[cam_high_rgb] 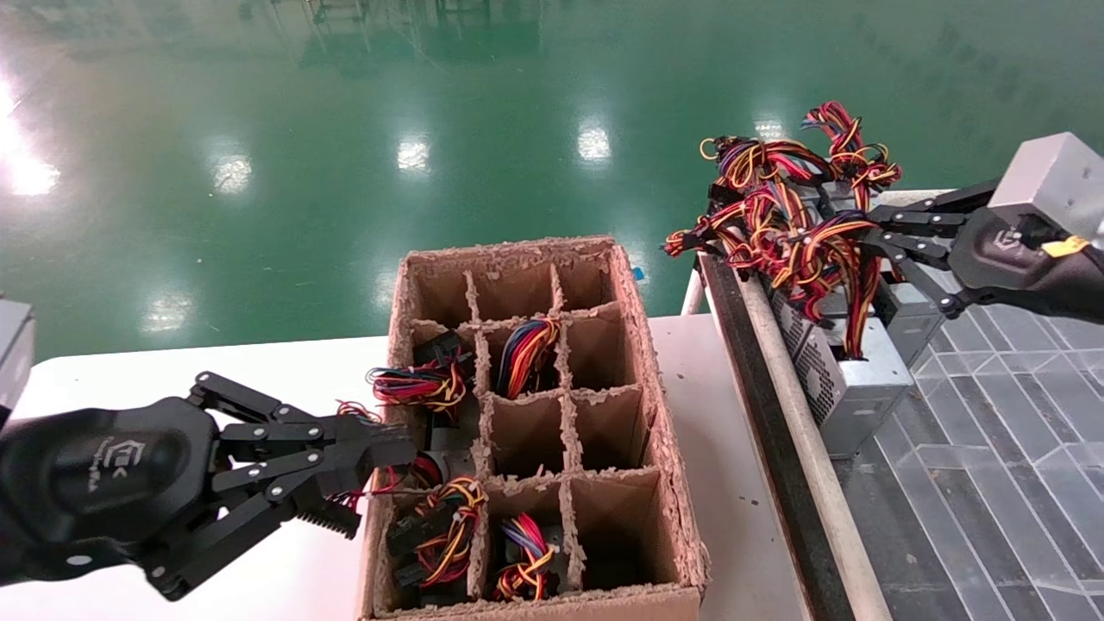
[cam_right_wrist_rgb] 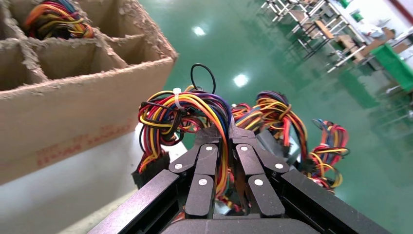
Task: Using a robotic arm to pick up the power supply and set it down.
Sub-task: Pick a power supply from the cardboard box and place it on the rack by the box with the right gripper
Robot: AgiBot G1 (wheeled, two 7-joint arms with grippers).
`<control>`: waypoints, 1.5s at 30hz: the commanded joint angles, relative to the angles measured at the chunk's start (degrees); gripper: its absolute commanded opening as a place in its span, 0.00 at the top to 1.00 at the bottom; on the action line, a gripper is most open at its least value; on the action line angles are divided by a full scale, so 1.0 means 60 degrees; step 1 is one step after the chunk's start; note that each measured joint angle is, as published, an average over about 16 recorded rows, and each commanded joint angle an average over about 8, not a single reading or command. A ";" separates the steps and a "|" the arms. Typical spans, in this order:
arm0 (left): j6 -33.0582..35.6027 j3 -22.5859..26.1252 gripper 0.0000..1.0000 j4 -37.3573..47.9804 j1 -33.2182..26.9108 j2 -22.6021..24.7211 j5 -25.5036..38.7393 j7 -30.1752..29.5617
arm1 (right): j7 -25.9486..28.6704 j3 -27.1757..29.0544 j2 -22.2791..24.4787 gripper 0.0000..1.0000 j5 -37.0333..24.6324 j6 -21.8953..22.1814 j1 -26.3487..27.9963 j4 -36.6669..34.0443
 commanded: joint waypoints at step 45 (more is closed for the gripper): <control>0.0000 0.0000 1.00 0.0000 0.0000 0.0000 0.0000 0.0000 | 0.2715 -0.0833 0.1002 0.00 -0.0727 -0.1739 0.0272 0.1572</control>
